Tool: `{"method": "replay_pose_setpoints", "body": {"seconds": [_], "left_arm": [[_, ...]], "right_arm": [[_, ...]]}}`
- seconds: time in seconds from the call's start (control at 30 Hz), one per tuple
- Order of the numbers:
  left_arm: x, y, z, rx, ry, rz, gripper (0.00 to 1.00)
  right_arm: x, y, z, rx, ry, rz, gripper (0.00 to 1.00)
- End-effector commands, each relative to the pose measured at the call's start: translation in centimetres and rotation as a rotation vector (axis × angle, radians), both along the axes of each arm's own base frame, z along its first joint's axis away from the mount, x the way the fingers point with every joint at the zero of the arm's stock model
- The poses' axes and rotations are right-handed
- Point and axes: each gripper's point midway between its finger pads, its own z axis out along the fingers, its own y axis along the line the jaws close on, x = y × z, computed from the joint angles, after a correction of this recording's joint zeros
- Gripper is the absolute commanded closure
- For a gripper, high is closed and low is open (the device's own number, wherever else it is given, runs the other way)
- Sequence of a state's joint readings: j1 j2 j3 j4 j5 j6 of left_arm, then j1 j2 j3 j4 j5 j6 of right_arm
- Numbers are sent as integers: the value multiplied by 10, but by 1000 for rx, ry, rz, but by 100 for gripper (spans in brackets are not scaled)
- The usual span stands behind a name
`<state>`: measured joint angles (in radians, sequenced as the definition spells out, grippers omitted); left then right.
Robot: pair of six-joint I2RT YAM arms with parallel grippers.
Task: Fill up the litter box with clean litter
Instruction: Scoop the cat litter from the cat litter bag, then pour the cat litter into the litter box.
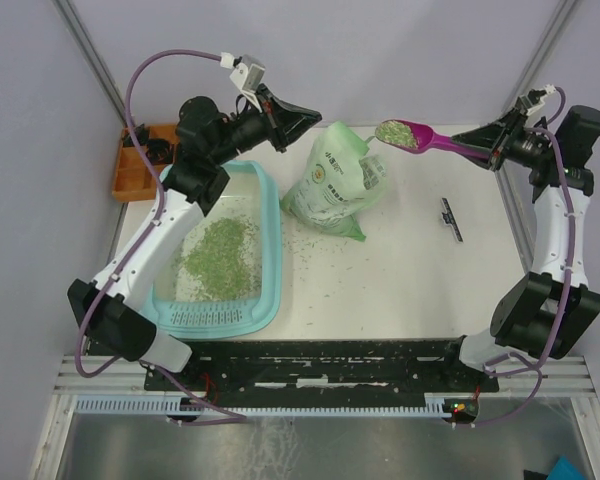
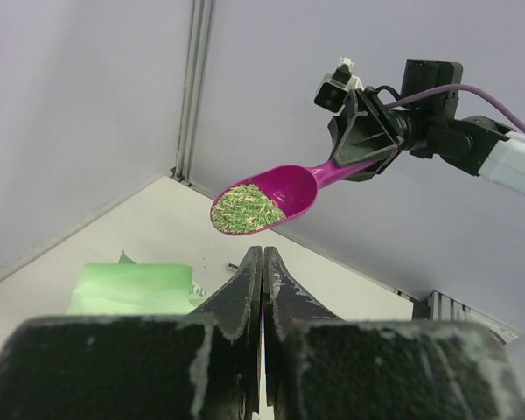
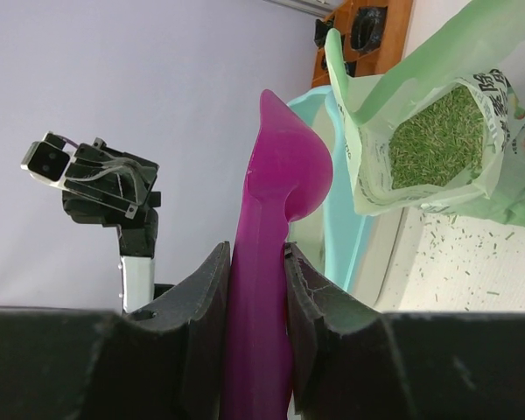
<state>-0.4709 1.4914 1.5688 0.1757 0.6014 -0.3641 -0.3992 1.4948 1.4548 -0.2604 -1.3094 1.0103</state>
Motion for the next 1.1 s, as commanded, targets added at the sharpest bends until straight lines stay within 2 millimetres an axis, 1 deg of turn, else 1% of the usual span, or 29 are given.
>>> {"method": "replay_pose_setpoints", "body": {"seconds": [0.0,0.03,0.1,0.33,0.43,0.67,0.83,1.07], "left_arm": [[-10,21,33,-36,-124,70,97],[-10,24,34,-39,-125,81,97],[-12,30,37,-45,-132,102,97],[-15,49,38,-44,-135,176,97],[-17,60,40,-49,-142,213,97],[-23,80,42,-47,-150,290,97],[-30,90,45,-49,-153,329,97],[-34,102,45,-57,-150,385,97]], "right_arm": [[-15,17,43,-29,-135,57,98],[-15,19,45,-30,-138,62,98],[-16,29,48,-29,-143,84,98],[-18,63,60,-26,-160,154,98],[-18,74,64,-26,-165,173,98],[-16,95,67,-19,-171,222,98],[-12,113,70,-11,-178,270,98],[-8,141,73,-5,-193,343,98]]}}
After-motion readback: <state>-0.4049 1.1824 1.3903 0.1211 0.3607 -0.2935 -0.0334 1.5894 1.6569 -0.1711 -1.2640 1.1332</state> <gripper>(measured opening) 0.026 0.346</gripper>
